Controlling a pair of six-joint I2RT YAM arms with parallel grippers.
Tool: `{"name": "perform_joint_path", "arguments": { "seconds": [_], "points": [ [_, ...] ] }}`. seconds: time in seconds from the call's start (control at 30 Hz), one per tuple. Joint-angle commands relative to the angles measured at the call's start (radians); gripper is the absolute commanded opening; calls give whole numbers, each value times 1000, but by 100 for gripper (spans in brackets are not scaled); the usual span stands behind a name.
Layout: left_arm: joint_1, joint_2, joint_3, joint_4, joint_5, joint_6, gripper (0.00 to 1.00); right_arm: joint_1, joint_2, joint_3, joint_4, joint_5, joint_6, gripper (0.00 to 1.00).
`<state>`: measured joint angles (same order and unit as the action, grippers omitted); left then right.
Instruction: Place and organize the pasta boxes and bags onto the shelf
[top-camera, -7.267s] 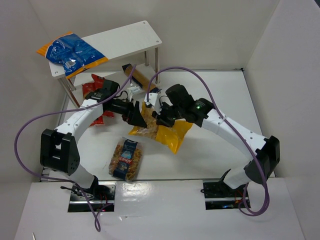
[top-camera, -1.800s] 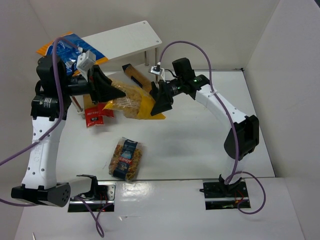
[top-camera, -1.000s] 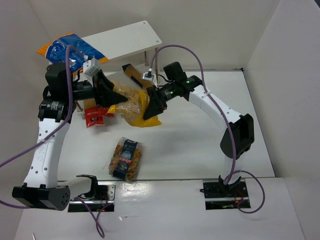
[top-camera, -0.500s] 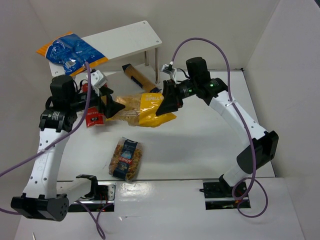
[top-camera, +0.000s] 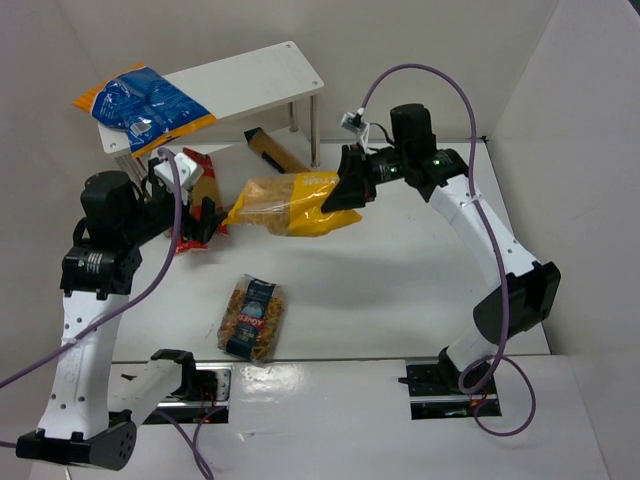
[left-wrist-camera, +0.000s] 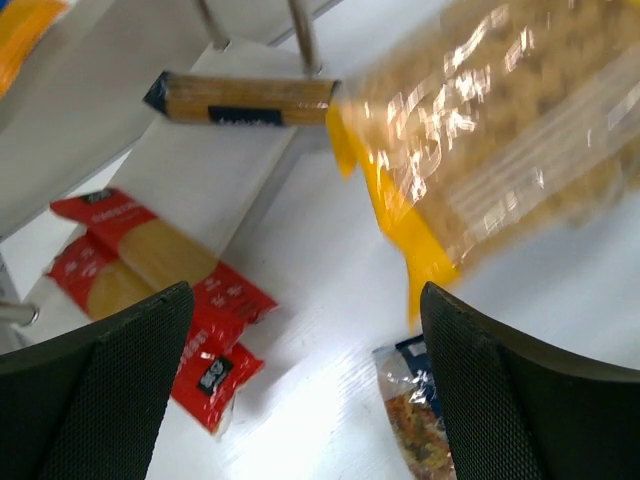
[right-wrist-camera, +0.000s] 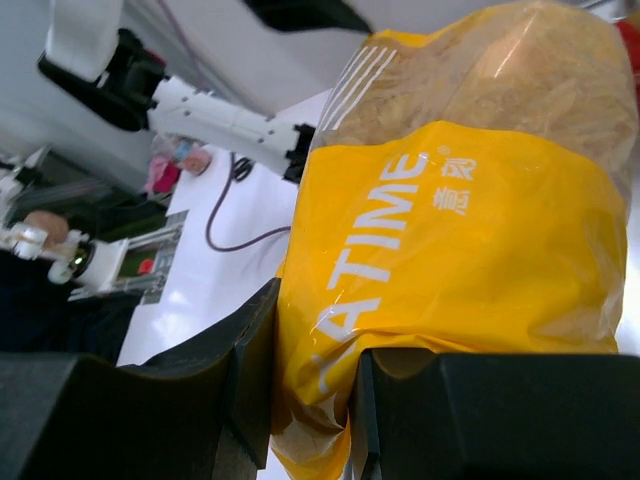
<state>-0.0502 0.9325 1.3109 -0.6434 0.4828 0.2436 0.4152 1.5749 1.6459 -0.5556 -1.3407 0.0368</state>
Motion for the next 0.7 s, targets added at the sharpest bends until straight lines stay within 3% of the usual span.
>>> {"name": "perform_joint_path", "arguments": {
  "seconds": [0.0, 0.13, 0.53, 0.67],
  "points": [
    [-2, -46, -57, -18, -96, 28, 99, -26, 9, 181, 131, -5, -12, 0],
    [-2, -93, -147, -27, -130, 28, 99, -36, 95, 353, 80, 43, 26, 0],
    [-2, -116, -338, -7, 39, 60, 99, -36, 361, 934, -42, 126, 60, 0],
    [-2, -129, -372, 19, 7, 60, 99, -36, 427, 1060, -30, 193, 39, 0]
  ]
}}
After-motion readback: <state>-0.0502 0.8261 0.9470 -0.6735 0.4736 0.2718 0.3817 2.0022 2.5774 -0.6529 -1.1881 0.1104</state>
